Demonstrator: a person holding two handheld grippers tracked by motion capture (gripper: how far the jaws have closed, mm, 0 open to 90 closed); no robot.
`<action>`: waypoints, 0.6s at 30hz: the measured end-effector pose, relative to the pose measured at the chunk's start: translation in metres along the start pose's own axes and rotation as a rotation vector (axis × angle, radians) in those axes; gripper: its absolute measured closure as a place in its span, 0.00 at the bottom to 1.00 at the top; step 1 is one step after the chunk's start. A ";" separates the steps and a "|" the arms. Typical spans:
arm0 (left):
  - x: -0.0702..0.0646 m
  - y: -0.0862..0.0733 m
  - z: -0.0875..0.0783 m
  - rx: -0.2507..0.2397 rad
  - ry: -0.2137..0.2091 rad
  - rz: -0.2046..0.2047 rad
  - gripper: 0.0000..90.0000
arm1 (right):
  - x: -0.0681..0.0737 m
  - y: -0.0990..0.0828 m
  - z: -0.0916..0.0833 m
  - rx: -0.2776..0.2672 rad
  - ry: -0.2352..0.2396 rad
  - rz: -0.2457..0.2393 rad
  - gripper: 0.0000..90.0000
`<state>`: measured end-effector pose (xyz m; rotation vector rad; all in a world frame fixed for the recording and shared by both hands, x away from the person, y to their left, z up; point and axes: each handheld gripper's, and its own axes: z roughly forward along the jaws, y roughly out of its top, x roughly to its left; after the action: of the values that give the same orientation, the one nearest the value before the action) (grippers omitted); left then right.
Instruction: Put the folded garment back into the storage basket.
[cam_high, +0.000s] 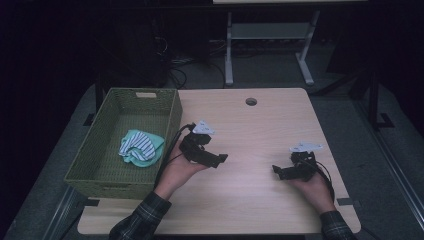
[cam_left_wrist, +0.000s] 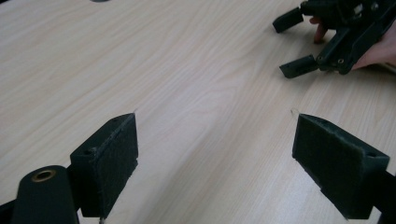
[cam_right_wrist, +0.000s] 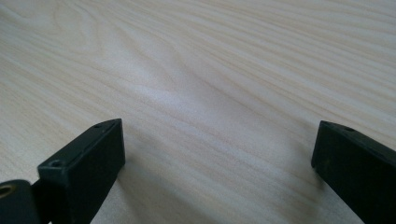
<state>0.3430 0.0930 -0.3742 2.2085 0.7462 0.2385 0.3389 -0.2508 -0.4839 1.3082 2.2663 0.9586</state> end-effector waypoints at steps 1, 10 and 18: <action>-0.002 -0.001 0.003 0.004 0.001 0.004 0.15 | 0.000 0.000 0.000 0.000 0.000 0.000 0.02; -0.008 -0.017 0.030 0.024 0.014 0.026 0.15 | 0.000 0.000 0.000 0.001 0.000 0.000 0.02; -0.005 -0.034 0.053 0.050 0.042 0.030 0.15 | 0.000 0.000 0.000 0.001 0.000 -0.001 0.02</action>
<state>0.3444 0.0752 -0.4345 2.2695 0.7490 0.2847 0.3389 -0.2509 -0.4839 1.3074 2.2668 0.9575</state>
